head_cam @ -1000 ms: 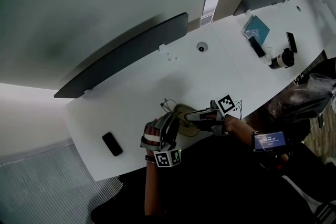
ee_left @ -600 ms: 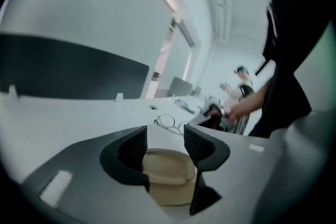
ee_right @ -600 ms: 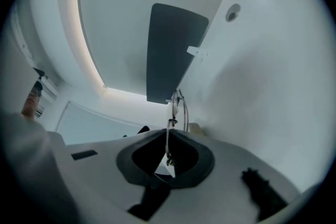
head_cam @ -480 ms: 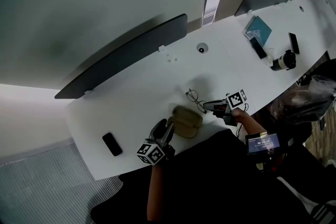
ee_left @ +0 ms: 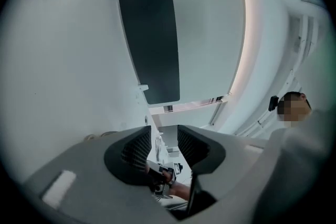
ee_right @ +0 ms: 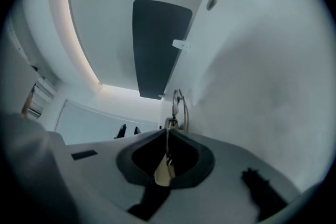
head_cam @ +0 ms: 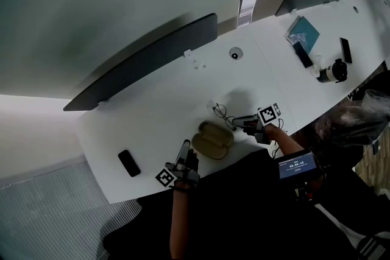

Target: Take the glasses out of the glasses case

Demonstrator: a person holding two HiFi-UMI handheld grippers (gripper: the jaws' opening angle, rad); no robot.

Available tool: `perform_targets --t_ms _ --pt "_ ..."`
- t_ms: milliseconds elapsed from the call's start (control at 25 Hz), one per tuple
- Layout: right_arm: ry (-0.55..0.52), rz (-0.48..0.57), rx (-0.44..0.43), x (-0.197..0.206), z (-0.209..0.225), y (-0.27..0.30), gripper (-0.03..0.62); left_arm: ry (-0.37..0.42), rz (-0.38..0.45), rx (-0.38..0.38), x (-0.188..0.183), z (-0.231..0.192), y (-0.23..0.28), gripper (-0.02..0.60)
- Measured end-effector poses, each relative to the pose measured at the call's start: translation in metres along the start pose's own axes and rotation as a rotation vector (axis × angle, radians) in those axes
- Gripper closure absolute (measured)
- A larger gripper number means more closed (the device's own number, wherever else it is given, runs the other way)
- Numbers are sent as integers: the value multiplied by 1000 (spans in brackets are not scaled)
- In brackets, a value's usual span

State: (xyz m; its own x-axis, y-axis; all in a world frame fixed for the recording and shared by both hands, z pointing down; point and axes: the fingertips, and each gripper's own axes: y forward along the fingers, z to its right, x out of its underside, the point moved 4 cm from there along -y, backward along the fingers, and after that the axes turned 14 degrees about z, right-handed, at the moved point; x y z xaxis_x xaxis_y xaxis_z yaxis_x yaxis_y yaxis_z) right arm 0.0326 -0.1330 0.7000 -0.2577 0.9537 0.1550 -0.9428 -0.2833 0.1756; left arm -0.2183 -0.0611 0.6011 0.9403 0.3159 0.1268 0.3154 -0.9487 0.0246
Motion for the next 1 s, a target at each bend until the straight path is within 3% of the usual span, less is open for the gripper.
perform_targets --t_ms 320,560,760,880,1000 --pt "21 -18 38 3 17 3 572 38 55 -58 1 -4 -9 431" --pt "4 4 73 0 22 3 572 84 87 -216 5 -40 -32 424" --pt "-126 -61 97 2 15 7 569 56 168 -282 1 -52 -46 419" --pt "-329 -108 172 -1 11 11 462 61 179 -276 -3 -53 -50 419" --pt "-439 -69 229 -11 7 12 442 56 185 -282 -5 -55 -51 419"
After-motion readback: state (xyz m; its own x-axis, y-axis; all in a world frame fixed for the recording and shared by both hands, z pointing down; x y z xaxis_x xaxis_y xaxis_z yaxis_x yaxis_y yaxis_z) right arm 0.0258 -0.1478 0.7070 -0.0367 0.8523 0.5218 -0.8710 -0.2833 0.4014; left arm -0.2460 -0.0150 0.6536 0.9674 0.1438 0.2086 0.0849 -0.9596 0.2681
